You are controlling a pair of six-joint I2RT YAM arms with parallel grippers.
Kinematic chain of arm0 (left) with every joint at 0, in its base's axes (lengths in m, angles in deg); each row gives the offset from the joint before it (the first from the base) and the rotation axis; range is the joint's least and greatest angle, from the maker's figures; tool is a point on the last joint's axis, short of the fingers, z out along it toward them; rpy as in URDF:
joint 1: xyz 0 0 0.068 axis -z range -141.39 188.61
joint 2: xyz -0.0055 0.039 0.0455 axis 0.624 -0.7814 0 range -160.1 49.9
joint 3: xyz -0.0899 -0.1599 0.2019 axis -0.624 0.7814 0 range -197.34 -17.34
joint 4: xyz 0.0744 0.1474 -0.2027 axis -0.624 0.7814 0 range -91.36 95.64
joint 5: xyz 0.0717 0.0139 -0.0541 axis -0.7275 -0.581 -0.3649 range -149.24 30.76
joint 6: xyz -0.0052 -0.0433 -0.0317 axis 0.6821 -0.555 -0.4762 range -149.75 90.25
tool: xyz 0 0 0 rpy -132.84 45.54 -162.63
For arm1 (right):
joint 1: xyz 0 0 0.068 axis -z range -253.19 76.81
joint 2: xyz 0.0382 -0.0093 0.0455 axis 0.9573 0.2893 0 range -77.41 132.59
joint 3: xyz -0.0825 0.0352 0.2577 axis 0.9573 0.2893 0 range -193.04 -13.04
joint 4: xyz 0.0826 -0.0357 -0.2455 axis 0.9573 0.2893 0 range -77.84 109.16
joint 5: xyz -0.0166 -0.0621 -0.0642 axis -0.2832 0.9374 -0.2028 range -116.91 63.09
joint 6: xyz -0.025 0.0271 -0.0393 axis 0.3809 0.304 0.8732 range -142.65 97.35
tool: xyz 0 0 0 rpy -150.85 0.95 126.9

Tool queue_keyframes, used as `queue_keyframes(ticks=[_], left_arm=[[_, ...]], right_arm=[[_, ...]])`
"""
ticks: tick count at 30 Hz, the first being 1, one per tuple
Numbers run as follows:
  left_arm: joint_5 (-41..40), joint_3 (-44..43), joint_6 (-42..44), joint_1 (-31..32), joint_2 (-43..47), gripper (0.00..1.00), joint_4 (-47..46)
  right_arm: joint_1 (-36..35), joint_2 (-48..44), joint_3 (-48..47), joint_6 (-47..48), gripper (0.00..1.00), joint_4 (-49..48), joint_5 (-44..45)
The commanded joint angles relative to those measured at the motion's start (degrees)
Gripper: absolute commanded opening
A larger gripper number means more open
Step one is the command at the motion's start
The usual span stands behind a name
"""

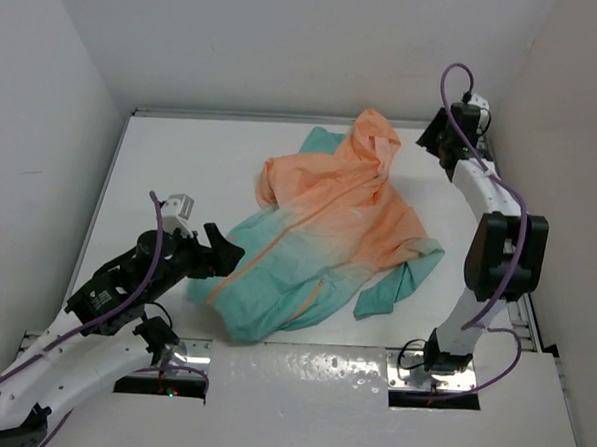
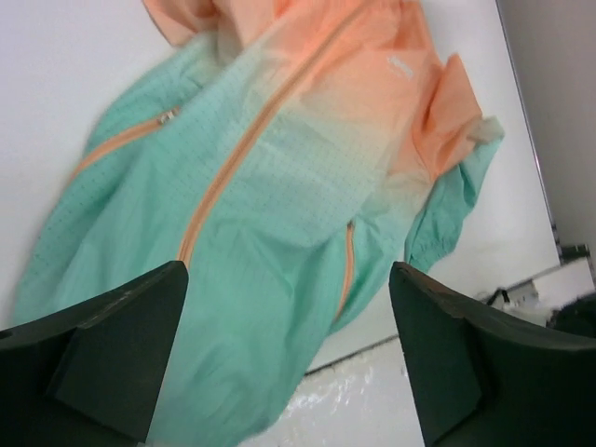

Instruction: Zip up the jacket

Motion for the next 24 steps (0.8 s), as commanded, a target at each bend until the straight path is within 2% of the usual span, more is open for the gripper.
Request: queue_keyframes(ticks=[1,2,3,5,6,7,10,13,14,17,18,21,24], left_arm=[[-5.95,-5.94,1.01,0.51,0.12,0.89,-5.81],[-8.74,-8.56,1.36,0.51,0.56,0.96,-6.07],[-10.16,-9.72,2.06,0.51,1.17,0.97,-6.25],[-12.1,-12.0,2.77,0.51,2.93,1.0,-7.74],[-12.03,-12.27,3.56,0.51,4.07,1.0,-9.4],[-11.5,-12.19,4.17,0.51,4.43,1.0,-9.42],[-8.43,-12.45,5.14,0.51,3.39,1.0,-12.05],[-5.88,-13.68,5.67,0.51,0.67,1.0,-12.58],[-4.39,-13.86,5.85,0.51,0.31,1.0,-13.1],[-3.32,-13.16,6.29,0.51,-0.05,1.0,-15.21],[-3.5,-12.9,6.11,0.51,0.21,1.0,-15.57],[-3.24,-11.14,5.41,0.51,1.09,1.0,-16.62],[-2.09,-8.85,4.01,0.51,1.97,1.0,-16.98]], right_arm=[[-5.09,-6.46,9.92,-4.93,0.62,-14.13,-9.32],[-6.51,-7.61,13.07,-3.36,0.7,-13.98,-9.41],[-8.0,-8.76,14.15,-2.91,0.8,-13.8,-9.23],[-11.87,-13.06,17.39,-2.2,0.9,-13.45,-9.14],[-14.06,-16.55,19.15,-1.94,0.99,-12.49,-9.23],[-14.95,-16.59,19.17,-2.02,0.99,-12.48,-9.41],[-17.85,-26.49,24.6,-3.25,0.99,-10.38,-11.43],[-19.18,-39.49,32.58,-3.43,0.99,-6.35,-14.93],[-19.18,-46.66,34.36,-3.26,0.99,-4.59,-15.73],[-19.36,-57.42,39.28,-2.56,0.99,3.29,-15.3],[-19.44,-64.07,40.25,-2.38,0.99,5.17,-14.95],[-19.44,-74.38,44.21,-1.94,0.99,10.18,-16.52],[-19.44,-79.25,47.21,-3.08,0.99,13.01,-17.93]])
